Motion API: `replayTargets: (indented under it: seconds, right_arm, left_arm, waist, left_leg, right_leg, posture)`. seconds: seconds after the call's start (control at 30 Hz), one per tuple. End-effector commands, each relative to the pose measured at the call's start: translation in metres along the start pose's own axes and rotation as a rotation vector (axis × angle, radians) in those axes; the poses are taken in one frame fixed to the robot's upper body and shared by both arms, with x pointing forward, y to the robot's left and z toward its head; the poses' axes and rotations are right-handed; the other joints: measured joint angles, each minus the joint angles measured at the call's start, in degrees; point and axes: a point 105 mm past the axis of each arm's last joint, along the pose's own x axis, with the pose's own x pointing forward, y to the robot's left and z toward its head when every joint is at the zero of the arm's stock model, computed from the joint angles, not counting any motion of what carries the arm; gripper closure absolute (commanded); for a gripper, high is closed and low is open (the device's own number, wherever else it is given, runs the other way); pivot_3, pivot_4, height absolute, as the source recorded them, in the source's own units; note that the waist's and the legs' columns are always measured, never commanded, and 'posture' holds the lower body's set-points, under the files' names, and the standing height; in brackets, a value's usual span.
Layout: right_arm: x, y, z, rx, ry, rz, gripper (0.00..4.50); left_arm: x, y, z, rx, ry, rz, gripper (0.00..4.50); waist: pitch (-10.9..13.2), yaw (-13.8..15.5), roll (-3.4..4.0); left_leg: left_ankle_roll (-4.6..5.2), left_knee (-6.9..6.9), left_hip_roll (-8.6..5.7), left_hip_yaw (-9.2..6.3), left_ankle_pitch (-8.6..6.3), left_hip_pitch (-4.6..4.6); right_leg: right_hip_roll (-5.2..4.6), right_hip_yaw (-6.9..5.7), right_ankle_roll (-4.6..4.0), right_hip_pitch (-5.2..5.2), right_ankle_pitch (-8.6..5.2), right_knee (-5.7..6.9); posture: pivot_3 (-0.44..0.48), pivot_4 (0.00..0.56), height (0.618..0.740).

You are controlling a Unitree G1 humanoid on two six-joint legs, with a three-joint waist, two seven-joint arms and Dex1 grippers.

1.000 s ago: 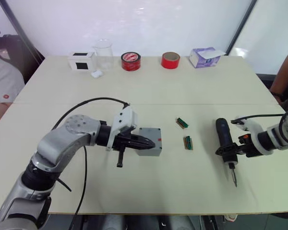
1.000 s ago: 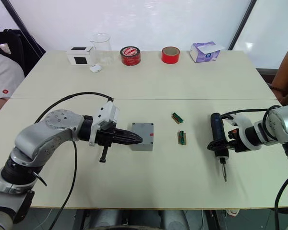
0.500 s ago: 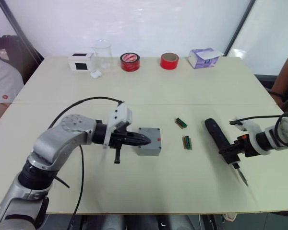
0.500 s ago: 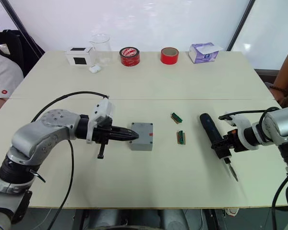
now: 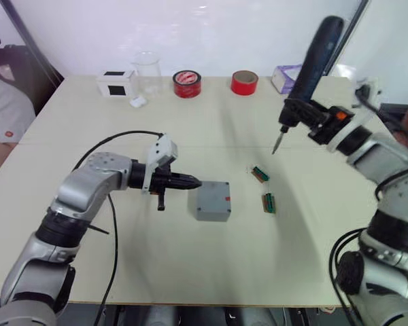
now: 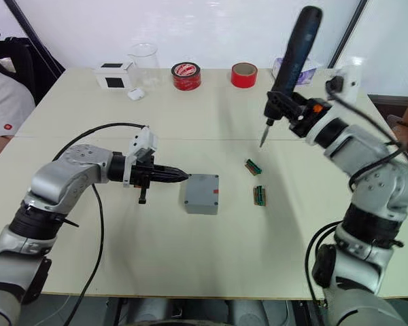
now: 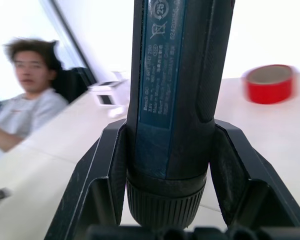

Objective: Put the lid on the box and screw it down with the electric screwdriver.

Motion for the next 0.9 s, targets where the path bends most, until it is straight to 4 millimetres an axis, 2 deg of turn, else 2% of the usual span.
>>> replayTargets:
  seconds: [0.03, 0.2, 0.3, 0.6, 0.9]
  right_arm:
    - [0.004, 0.043, 0.014, -0.071, -0.122, 0.133, 2.72]
    - [0.010, 0.055, -0.018, -0.140, -0.084, 0.154, 2.72]
    - [0.011, 0.058, -0.030, -0.173, -0.069, 0.160, 2.72]
    - [0.017, 0.057, -0.045, -0.208, -0.061, 0.144, 2.72]
    - [0.016, 0.049, -0.062, -0.243, -0.015, 0.132, 2.72]
  left_arm:
    - [0.007, -0.001, 0.011, 0.074, 0.002, -0.031, 4.50]
    - [0.020, 0.000, 0.007, 0.115, 0.041, -0.053, 4.50]
    - [0.025, 0.000, 0.004, 0.127, 0.052, -0.058, 4.50]
    - [0.039, -0.005, -0.017, 0.161, 0.127, -0.058, 4.50]
    - [0.037, -0.006, -0.020, 0.136, 0.116, -0.047, 4.50]
  waist:
    - [0.0, -0.1, 0.01]
    - [0.0, -0.1, 0.00]
    - [0.0, -0.2, 0.00]
    - [0.0, -0.2, 0.00]
    - [0.0, -0.1, -0.01]
  left_leg:
    - [-0.04, 0.03, -0.04, 0.02, 0.02, -0.03]
    - [-0.06, 0.15, -0.10, -0.06, 0.03, -0.02]
    - [-0.06, 0.15, -0.09, -0.06, 0.03, -0.02]
    - [-0.06, 0.15, -0.06, -0.09, 0.04, 0.00]
    - [-0.05, 0.18, -0.05, -0.10, 0.04, 0.05]
  right_leg:
    - [-0.03, 0.04, 0.10, 0.00, 0.07, -0.01]
    - [0.00, 0.02, 0.13, 0.04, 0.10, -0.02]
    - [0.03, 0.02, 0.13, 0.03, 0.10, -0.01]
    - [0.07, 0.01, 0.12, 0.03, 0.10, 0.01]
    - [0.07, 0.01, 0.13, 0.09, 0.10, 0.02]
  posture:
    - [0.000, 0.150, 0.740]
    - [0.000, 0.150, 0.740]
    - [0.000, 0.150, 0.740]
    - [0.000, 0.150, 0.740]
    - [0.000, 0.150, 0.740]
